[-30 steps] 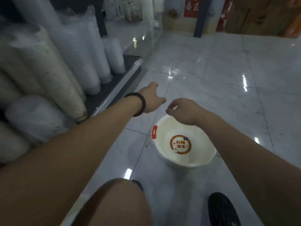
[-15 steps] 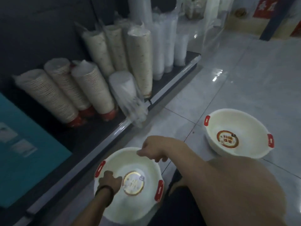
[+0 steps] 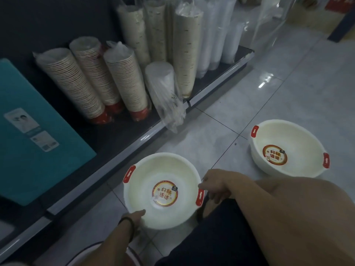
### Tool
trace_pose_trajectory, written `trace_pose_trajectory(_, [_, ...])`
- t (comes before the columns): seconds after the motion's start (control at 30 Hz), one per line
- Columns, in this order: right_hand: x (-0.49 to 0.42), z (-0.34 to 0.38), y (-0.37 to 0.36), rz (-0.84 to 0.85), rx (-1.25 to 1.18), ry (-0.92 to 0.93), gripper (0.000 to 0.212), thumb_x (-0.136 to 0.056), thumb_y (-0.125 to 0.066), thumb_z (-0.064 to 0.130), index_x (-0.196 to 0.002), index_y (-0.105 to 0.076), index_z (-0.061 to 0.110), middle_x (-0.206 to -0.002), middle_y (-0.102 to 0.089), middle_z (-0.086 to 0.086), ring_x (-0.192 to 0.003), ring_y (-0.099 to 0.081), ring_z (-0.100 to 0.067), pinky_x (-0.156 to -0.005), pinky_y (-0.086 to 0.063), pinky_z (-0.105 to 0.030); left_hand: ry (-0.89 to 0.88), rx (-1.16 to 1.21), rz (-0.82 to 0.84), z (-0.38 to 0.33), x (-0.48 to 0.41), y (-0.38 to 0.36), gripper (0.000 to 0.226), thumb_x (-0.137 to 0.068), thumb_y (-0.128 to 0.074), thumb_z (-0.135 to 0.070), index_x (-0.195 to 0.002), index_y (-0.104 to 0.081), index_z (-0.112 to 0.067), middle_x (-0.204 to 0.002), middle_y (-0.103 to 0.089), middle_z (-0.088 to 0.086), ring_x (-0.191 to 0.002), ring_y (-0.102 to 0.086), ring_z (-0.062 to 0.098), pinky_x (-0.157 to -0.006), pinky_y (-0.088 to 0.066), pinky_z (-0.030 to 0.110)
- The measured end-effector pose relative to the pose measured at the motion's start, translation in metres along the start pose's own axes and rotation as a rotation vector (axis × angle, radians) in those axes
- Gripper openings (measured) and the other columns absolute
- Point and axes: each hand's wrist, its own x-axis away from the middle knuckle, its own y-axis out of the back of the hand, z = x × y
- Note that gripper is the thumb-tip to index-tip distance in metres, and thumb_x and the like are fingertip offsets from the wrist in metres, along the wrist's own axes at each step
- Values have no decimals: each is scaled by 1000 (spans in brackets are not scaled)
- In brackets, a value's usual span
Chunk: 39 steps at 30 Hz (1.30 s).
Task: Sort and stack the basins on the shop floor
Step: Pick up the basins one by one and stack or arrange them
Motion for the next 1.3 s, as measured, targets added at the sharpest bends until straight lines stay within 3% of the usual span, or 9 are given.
trace_pose_trajectory(0.23, [8, -11, 5, -187, -32, -49, 32, -94, -54, 30, -103, -69, 3, -81, -71, -10, -62, -61, -27, -65, -54, -35, 19, 296, 14, -21, 18, -35, 15, -89, -65, -7, -101, -56, -10, -91, -72, 21, -65, -74, 38, -54, -59, 54])
trace_pose_trajectory(0.37, [6, -17, 7, -418, -13, -55, 36, -97, -56, 35, -125, -60, 11, -110, -68, -7, -91, -65, -21, -79, -56, -31, -49, 304, 122, -28, 35, -59, 16, -88, -65, -7, -103, -58, -11, -92, -72, 21, -72, -74, 44, -59, -58, 61])
trace_pose_trajectory(0.47, [15, -26, 49, -640, -138, -103, 46, -95, -59, 37, -131, -55, 9, -102, -67, -5, -85, -67, -19, -73, -59, -29, -195, 295, 258, -67, 63, -94, 19, -88, -66, -10, -106, -61, -13, -101, -72, 20, -87, -71, 46, -66, -58, 64])
trace_pose_trajectory(0.6, [51, -58, 115, -810, -485, -198, 98, -88, -68, 39, -158, -13, -1, -138, -55, -21, -115, -61, -37, -88, -56, -45, -358, 286, 405, -128, 126, -150, 26, -86, -69, -14, -110, -64, -17, -104, -75, 18, -90, -74, 42, -72, -59, 61])
trace_pose_trajectory(0.7, [81, -96, 151, -913, -796, -124, 82, -83, -79, 32, -145, -36, 0, -110, -65, -19, -84, -64, -32, -77, -63, -53, -445, 206, 573, -161, 182, -201, 27, -91, -67, -13, -117, -64, -19, -104, -77, 16, -81, -76, 37, -67, -61, 53])
trace_pose_trajectory(0.83, [108, -166, 184, -1189, -930, -111, 60, -82, -75, 13, -132, -42, 12, -113, -57, -11, -97, -54, -29, -65, -53, -38, -549, -133, 682, -187, 248, -268, 28, -90, -72, -29, -114, -61, -19, -99, -76, 15, -75, -77, 36, -65, -61, 49])
trace_pose_trajectory(0.93, [117, -223, 205, -1310, -1084, -115, 45, -81, -69, 7, -119, -48, 20, -113, -59, -8, -103, -58, -31, -54, -58, -37, -654, -413, 633, -220, 280, -316, 26, -91, -69, -38, -105, -61, -17, -103, -71, 12, -81, -76, 35, -69, -63, 52])
trace_pose_trajectory(1.07, [106, -289, 229, -1311, -1168, -141, 48, -80, -68, 2, -121, -52, 22, -105, -57, -1, -107, -60, -35, -76, -65, -55, -785, -579, 486, -272, 299, -395, 18, -91, -71, -21, -100, -61, -9, -97, -73, 18, -80, -74, 35, -70, -63, 51])
trace_pose_trajectory(1.3, [17, -377, 241, -1253, -1168, -278, 53, -84, -66, 6, -133, -49, 18, -110, -58, -7, -107, -58, -35, -83, -63, -57, -820, -782, 295, -260, 223, -520, 24, -84, -71, -11, -104, -59, -6, -91, -70, 17, -76, -72, 35, -68, -63, 52])
